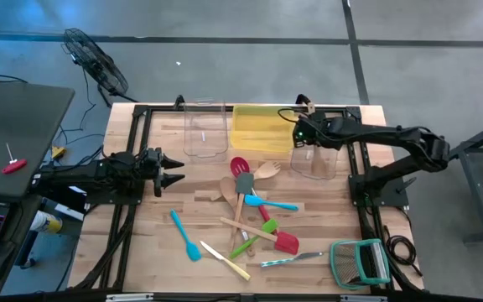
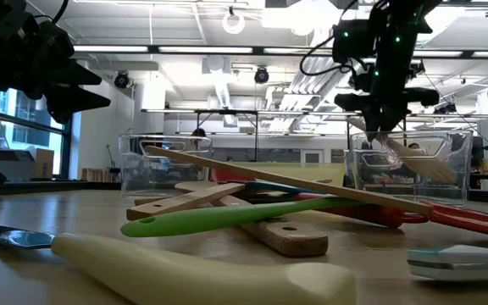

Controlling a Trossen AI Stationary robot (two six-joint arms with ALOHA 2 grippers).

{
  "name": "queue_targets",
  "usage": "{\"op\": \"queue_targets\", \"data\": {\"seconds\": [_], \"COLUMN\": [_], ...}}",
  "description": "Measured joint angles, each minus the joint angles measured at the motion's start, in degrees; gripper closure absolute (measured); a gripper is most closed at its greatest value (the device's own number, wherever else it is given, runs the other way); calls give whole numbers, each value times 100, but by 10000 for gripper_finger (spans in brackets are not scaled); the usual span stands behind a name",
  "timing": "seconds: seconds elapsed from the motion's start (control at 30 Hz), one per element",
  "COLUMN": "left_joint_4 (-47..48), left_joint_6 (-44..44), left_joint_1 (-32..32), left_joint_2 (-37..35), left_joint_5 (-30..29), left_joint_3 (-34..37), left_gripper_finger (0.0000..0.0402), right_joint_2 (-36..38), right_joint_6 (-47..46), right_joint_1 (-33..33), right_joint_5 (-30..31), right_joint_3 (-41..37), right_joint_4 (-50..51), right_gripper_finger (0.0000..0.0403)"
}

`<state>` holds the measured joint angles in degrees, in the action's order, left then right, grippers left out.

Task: Pick & Place Kitchen Items
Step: Put the brown serving spoon into the right transparent bin, then put the top blue spatula into the yellow bin

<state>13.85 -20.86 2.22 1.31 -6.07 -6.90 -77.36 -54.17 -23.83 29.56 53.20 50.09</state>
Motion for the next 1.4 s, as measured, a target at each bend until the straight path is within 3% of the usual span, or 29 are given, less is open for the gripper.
{"op": "queue_targets", "data": {"seconds": [0.17, 0.4, 0.57, 0.83, 0.97, 1.07, 1.23, 1.4], "left_joint_4": [-4, -49, -48, -46, -46, -46, -42, -44], "left_joint_6": [0, 2, 2, 1, 2, 2, 137, 153], "left_joint_1": [0, 0, 0, 0, 0, 0, 0, 0], "left_joint_2": [1, 1, -1, 1, 1, 1, 1, -1], "left_joint_5": [0, -187, -240, -245, -247, -249, -261, -262], "left_joint_3": [0, 0, 0, 0, 0, 0, 0, 0], "left_gripper_finger": [156, 156, 156, 156, 156, 156, 156, 156], "right_joint_2": [0, 0, 0, 526, 1149, 1607, 1984, 1838], "right_joint_6": [2, -19, 121, 1280, 2461, 3231, 4177, 4693], "right_joint_1": [-112, -104, -104, 102, 415, 692, 1200, 1904], "right_joint_5": [-149, -151, -99, -55, -241, -905, -2676, -3000], "right_joint_3": [-99, -99, -99, -99, -99, -99, -97, -97], "right_joint_4": [-2, -71, -193, -1176, -2130, -2926, -3724, -3751], "right_gripper_finger": [316, 159, 105, 114, 125, 129, 129, 131]}}
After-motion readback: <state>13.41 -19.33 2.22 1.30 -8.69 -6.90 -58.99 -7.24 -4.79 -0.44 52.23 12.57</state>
